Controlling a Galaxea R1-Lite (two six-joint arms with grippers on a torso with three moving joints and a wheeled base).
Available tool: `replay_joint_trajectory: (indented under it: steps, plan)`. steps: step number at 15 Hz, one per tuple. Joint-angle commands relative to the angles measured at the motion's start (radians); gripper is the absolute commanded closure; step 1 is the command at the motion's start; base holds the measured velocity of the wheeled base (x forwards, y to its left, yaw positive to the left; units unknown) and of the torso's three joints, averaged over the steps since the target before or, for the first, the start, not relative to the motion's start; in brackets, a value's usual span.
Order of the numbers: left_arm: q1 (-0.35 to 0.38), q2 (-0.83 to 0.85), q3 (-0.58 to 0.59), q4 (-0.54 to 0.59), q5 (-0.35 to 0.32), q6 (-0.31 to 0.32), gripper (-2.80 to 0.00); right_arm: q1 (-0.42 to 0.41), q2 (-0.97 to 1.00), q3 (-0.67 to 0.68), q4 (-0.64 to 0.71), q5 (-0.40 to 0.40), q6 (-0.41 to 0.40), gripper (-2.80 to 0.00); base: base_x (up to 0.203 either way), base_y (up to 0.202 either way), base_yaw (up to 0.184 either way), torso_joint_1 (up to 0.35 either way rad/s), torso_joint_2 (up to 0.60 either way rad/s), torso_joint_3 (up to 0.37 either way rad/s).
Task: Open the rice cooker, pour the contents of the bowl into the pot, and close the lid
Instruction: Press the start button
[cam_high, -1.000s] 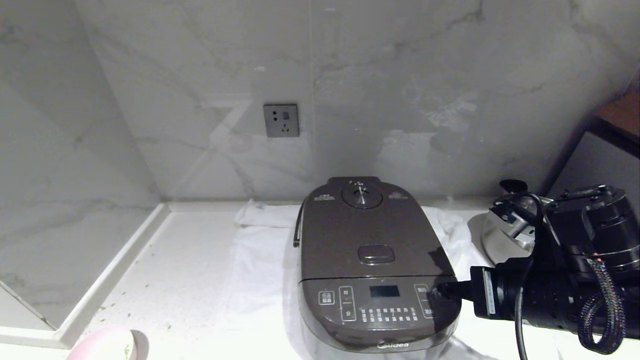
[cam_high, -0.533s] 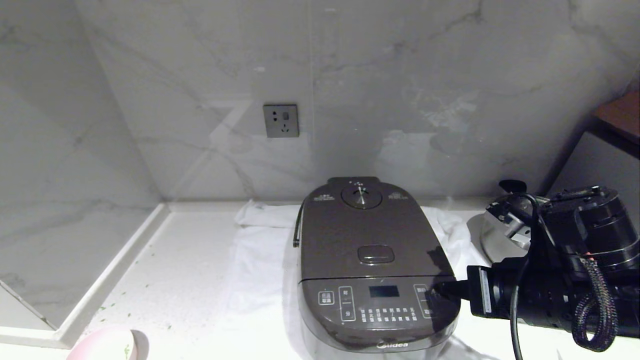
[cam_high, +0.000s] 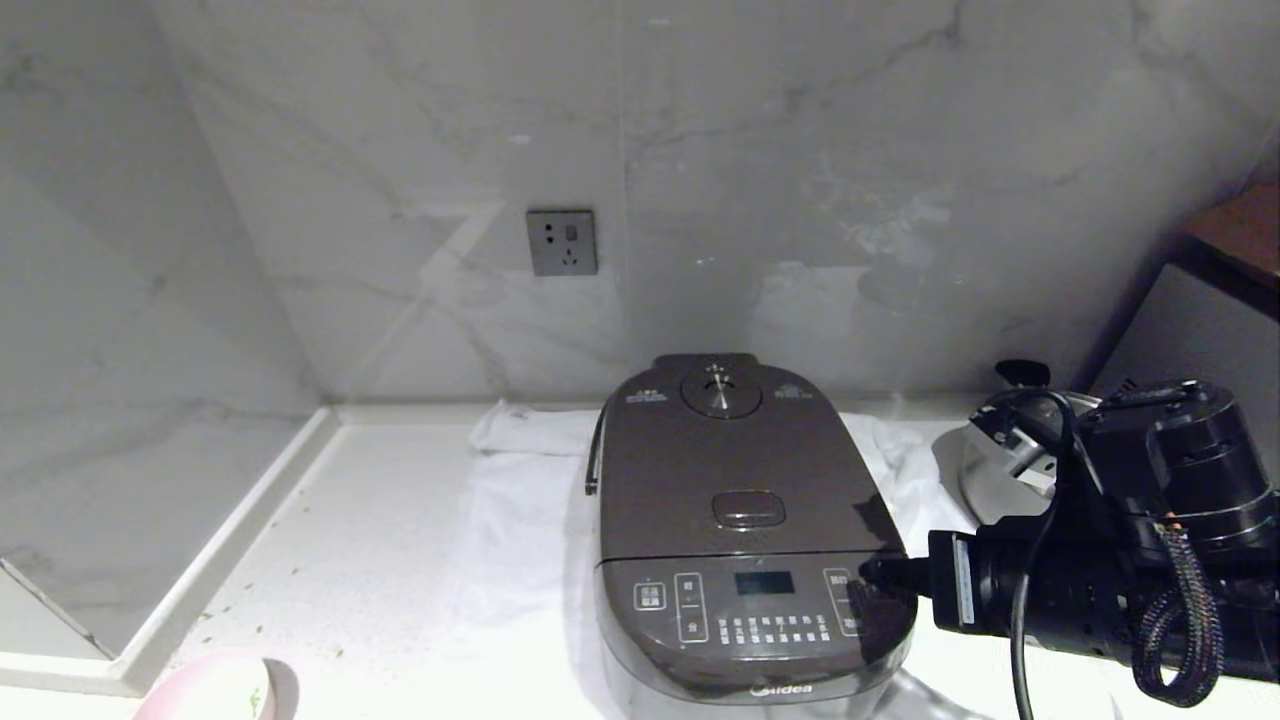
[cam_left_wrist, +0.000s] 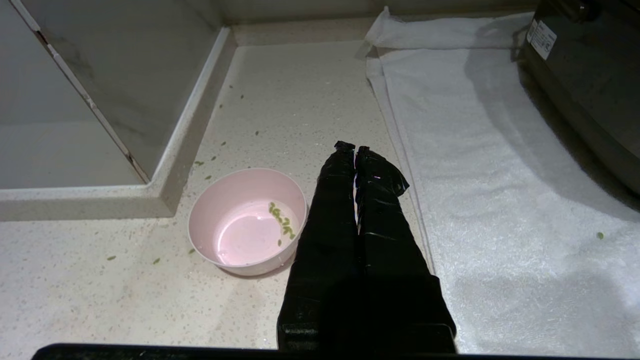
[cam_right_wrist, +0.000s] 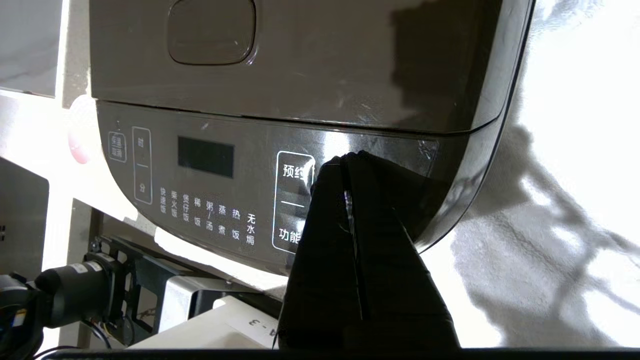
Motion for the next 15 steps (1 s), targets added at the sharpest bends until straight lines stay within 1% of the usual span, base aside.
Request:
replay_joint_trajectory:
  steps: [1, 7, 10, 11, 12, 14, 15]
  plan:
    - [0.0, 0.0, 0.0, 0.001, 0.0, 0.0, 0.0, 0.001, -0.048, -0.04, 0.031, 0.0, 0.002, 0.0, 0.0, 0.0, 0.0, 0.0, 0.0, 0.0]
    - [0.0, 0.0, 0.0, -0.001, 0.0, 0.0, 0.0, 0.02, -0.238, -0.227, 0.327, 0.001, 0.002, 0.0, 0.0, 0.0, 0.0, 0.0, 0.0, 0.0]
    - [0.0, 0.0, 0.0, -0.001, 0.0, -0.001, 0.0, 0.021, -0.323, -0.307, 0.445, -0.006, 0.001, 0.0, 0.0, 0.0, 0.0, 0.0, 0.0, 0.0]
    - [0.0, 0.0, 0.001, -0.002, 0.0, -0.001, 0.0, 0.021, -0.347, -0.341, 0.496, -0.021, 0.0, 0.0, 0.0, 0.0, 0.0, 0.0, 0.0, 0.0]
    - [0.0, 0.0, 0.001, -0.002, 0.0, -0.001, 0.0, 0.02, -0.372, -0.366, 0.536, -0.066, 0.0, 0.0, 0.0, 0.0, 0.0, 0.0, 0.0, 0.0]
    - [0.0, 0.0, 0.001, -0.002, 0.0, -0.002, 0.0, 0.019, -0.424, -0.38, 0.561, -0.16, -0.007, 0.0, 0.0, 0.0, 0.0, 0.0, 0.0, 0.0]
    - [0.0, 0.0, 0.001, -0.002, -0.001, -0.003, 0.0, 0.017, -0.454, -0.381, 0.571, -0.202, -0.024, 0.0, 0.0, 0.0, 0.0, 0.0, 0.0, 0.0]
